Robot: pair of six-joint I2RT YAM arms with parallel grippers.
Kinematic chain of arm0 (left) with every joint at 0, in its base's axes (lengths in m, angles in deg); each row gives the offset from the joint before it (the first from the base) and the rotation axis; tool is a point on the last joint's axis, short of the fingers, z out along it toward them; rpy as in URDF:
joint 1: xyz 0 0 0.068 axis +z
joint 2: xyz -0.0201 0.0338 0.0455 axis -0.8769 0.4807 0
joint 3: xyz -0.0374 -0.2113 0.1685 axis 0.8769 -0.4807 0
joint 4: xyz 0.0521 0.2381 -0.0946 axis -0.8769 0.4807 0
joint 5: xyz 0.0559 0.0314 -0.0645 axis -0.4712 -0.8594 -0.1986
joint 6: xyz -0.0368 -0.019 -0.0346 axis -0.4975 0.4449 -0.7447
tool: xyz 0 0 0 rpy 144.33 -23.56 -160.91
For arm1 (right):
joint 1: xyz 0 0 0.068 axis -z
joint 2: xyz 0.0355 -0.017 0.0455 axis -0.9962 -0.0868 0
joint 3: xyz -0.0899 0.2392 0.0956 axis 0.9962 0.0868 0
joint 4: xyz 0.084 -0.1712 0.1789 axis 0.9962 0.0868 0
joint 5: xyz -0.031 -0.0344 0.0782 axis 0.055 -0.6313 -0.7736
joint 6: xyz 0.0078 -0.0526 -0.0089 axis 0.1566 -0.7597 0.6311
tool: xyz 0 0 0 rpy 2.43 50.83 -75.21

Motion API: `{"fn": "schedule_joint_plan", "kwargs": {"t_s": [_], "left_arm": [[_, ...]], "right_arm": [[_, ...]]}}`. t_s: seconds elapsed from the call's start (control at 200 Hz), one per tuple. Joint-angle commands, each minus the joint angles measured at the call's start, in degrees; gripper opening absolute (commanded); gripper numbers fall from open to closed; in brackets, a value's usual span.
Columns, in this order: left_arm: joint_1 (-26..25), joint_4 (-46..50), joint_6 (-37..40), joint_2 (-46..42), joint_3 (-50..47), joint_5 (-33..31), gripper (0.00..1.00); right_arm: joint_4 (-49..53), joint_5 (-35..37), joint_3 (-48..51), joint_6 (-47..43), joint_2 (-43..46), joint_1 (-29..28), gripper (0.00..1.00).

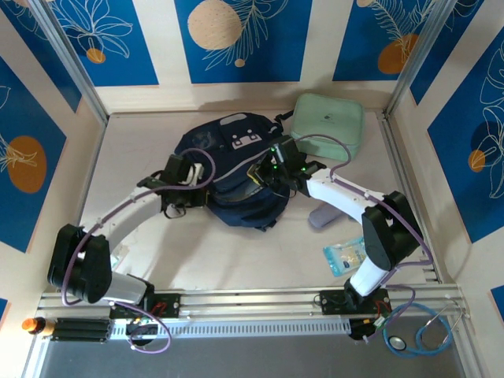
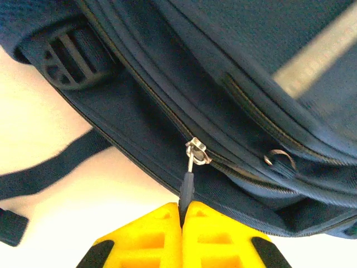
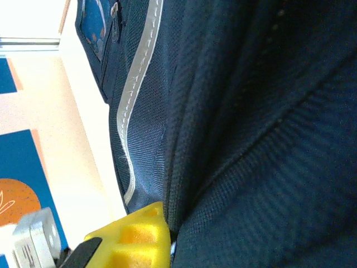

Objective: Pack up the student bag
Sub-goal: Unzip the student bag at the top-center of the table.

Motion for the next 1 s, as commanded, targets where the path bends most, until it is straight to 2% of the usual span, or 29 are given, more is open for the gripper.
{"fn": "schedule_joint_plan", "kwargs": {"t_s": [0.0, 0.275, 0.455, 0.625, 0.69, 0.74, 0.765, 0.83, 0.92, 0.995], "left_arm": [[5.35, 2.79, 3.65, 2.20, 3.73, 3.61, 0.00], [11.20, 1.83, 6.98, 11.47, 12.17, 0.43, 0.00], [13.76, 3.06, 9.22, 17.33, 18.67, 0.77, 0.00], [15.90, 2.08, 7.30, 21.15, 22.13, 3.93, 0.00], [16.07, 1.90, 6.28, 20.91, 22.31, 4.37, 0.22], [16.06, 1.05, 5.25, 19.47, 21.15, 4.29, 0.36], [16.06, 0.60, 4.77, 18.54, 20.36, 4.28, 0.40], [16.13, 0.43, 3.82, 15.26, 18.18, 3.94, 0.50], [16.14, 1.26, 3.30, 9.81, 15.26, 2.41, 0.67], [16.23, 1.44, 3.49, 4.86, 12.60, 2.67, 0.76]], "right_arm": [[-0.75, -1.90, -2.15, -2.58, 3.52, 1.02, 0.07], [-0.49, -4.14, -2.51, -3.50, 3.16, 1.28, 0.06], [-0.76, -5.60, -2.34, -3.93, 2.69, 1.37, 0.06], [0.98, -7.74, -3.20, -4.57, 0.90, 1.31, 0.06], [2.49, -7.16, -2.96, -5.48, 1.08, 1.02, 0.13], [3.66, -6.00, -2.18, -6.33, 1.89, 0.93, 0.27], [4.37, -5.03, -1.43, -7.08, 2.64, 0.85, 0.38], [6.57, -2.33, 0.07, -9.06, 4.87, 0.98, 0.50], [11.78, 3.31, 2.01, -12.50, 8.90, 1.43, 0.61], [17.15, 9.68, 3.17, -15.82, 11.96, 1.87, 0.65]]}}
